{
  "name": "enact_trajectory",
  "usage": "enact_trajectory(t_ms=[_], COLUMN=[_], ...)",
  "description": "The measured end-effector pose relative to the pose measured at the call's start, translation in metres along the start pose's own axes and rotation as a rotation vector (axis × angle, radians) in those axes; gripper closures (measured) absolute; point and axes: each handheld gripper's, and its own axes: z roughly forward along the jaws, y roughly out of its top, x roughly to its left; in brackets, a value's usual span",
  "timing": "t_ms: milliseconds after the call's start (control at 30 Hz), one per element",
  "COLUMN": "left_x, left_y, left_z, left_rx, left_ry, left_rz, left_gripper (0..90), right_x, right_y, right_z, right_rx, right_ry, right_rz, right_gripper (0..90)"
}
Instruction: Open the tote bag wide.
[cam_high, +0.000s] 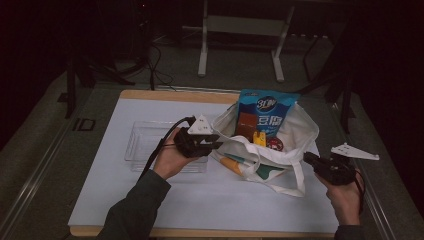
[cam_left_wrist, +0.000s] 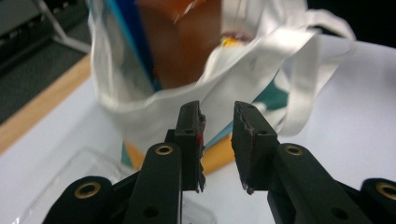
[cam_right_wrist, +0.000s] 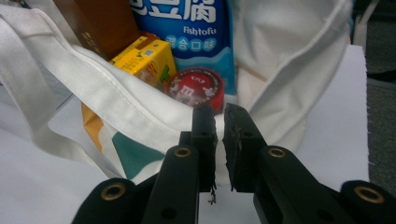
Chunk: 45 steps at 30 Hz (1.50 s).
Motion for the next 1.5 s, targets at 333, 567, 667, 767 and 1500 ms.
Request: enact_trajectory(t_ms=[333,567,667,767,1500], left_x=[0.002,0.007,0.003,-0.002,-0.018], left_y=[0.026,0.024,0.022,0.018,-0.025], left_z=[0.014,0.041,0.048,0.055,0.09], left_rx=[-0.017,0.014,0.035,0.079,0.248], left_ry=[0.049,0.037,0.032,0.041,0.071], left_rz=[-0.011,-0.049,-0.035,-0.006,0.062], left_gripper=[77.2,77.2,77.6,79.7,89.8], right_x=[0.005,0.008,0.01,0.012,0.013], right_y=[0.002,-0.002,-0.005,-0.01,-0.042], right_z=[0.018,0.035,0.042,0.048,0.085], right_rx=[0.021,0.046,0.06,0.071,0.135], right_ry=[0.014,-0.003,-0.005,-0.004,0.007], right_rz=[0.003,-0.004,-0.008,-0.011,-0.019], right_gripper=[81.5,81.8,83.6,86.7,90.0])
